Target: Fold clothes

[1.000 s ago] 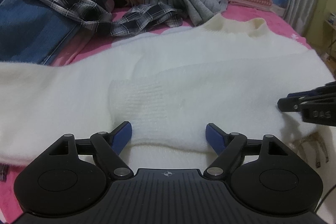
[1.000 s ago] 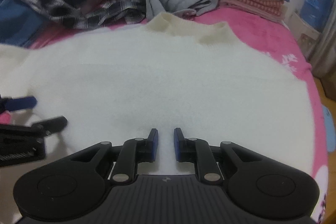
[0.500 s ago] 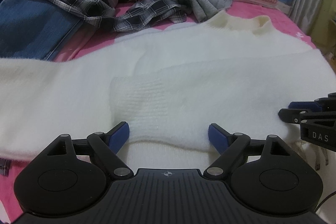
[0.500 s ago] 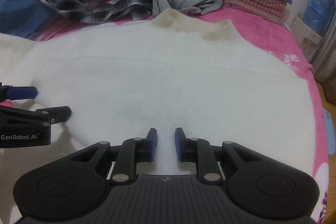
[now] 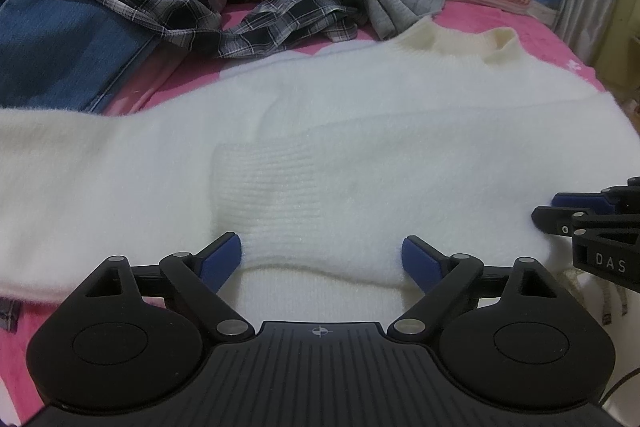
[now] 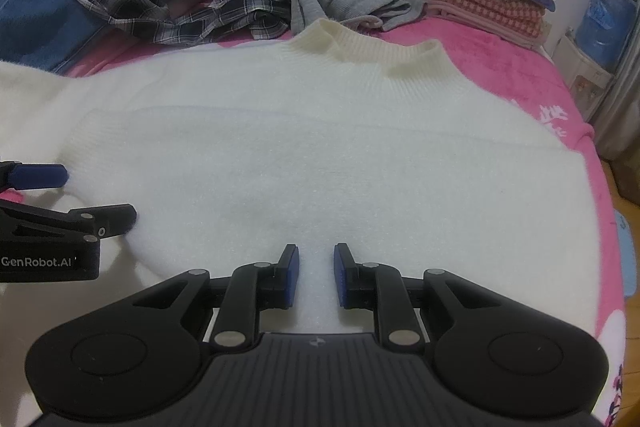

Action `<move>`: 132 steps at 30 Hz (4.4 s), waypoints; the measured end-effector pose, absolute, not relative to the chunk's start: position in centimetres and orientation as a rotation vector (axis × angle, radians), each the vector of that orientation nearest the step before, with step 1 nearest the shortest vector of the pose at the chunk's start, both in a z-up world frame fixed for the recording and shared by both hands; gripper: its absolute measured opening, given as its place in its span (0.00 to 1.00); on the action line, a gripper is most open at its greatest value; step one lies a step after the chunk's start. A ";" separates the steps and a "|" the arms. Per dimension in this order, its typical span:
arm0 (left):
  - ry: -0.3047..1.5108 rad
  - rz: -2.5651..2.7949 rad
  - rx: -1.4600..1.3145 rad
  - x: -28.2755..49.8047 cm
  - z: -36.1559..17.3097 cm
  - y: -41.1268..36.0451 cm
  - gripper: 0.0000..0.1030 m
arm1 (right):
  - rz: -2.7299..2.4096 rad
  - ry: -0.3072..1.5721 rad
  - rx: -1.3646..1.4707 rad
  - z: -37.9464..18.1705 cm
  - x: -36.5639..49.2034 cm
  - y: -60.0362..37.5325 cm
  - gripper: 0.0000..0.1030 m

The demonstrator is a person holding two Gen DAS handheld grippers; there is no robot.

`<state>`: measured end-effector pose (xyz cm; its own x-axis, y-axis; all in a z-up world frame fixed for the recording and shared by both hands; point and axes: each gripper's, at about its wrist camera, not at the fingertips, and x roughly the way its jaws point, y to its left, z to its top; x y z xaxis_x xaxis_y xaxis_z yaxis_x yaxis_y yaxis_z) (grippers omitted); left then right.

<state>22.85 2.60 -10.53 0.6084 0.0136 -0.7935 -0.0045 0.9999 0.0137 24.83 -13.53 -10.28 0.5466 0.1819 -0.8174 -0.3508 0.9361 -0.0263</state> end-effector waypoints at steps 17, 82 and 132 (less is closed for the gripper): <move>0.919 0.011 0.010 22.7 -10.7 2.6 0.90 | 0.321 0.935 -0.191 -10.3 24.7 -13.6 0.20; 0.239 0.736 -0.375 7.8 -2.1 24.2 0.67 | 0.292 0.918 -0.219 -10.6 24.3 -13.2 0.20; 0.476 -0.022 0.035 15.9 -10.4 4.4 0.08 | 0.532 0.953 0.249 -7.0 25.5 -15.7 0.34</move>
